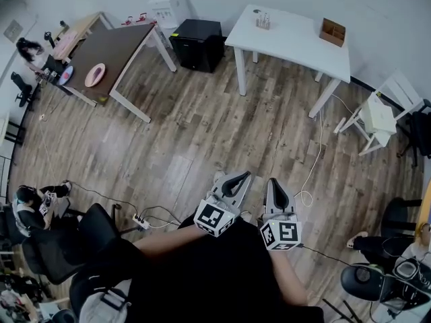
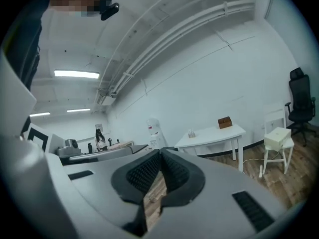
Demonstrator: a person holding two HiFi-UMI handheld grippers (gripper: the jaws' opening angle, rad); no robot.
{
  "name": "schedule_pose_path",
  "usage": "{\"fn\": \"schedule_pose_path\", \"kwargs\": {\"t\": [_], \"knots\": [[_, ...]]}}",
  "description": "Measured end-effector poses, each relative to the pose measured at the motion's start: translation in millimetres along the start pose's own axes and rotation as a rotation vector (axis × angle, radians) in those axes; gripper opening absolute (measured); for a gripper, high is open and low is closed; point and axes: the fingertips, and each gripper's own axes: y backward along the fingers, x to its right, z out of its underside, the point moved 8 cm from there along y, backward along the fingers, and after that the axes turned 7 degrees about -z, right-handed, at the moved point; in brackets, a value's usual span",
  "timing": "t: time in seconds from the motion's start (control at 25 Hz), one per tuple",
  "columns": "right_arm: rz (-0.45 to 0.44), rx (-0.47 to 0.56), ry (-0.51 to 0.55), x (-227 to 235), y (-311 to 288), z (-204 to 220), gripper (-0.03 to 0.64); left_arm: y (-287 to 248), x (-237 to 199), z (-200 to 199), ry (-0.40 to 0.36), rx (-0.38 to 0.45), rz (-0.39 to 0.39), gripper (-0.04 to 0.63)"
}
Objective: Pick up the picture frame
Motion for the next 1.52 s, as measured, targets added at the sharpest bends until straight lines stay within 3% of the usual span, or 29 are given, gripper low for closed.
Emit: {"fn": "schedule_pose_path", "kwargs": {"t": [0.2,0.6,0.84,1.12,1.36,1.52], "knots": [[0.016,0.006,0.045,8.4,-14.9,-5.8,0.035,-18.4,-6.8,1.6,0.009,-0.007,0.029,0.014],[0.040,-0.066,0.110,50.9,-88.1,-24.2,0.035,-112.3,-43.9,-4.9,0.064,-0.009,0.082,0.014],[0.092,-0.043,0.093,99.5,-172.7,-55.9,0.035,-180.4,-107.8,-23.1,0.058,-0.024,0.085,0.014],[0.029,-0.053,0.116,108.9,-283.8,-82.4,0.035,-240.7,-191.4,-51.6,0.067,-0.008,0.036,0.014],[0.020,-0.083,0.135,109.3,-367.2,-91.1,0.035,-270.6,-264.5,-64.3,0.145,-0.019,0.007,0.014],[0.013,-0.085,0.158,112.2,-410.2,-99.1,0.035,-286.4,-302.6,-66.0,0.137,0.000,-0.023,0.014]]}}
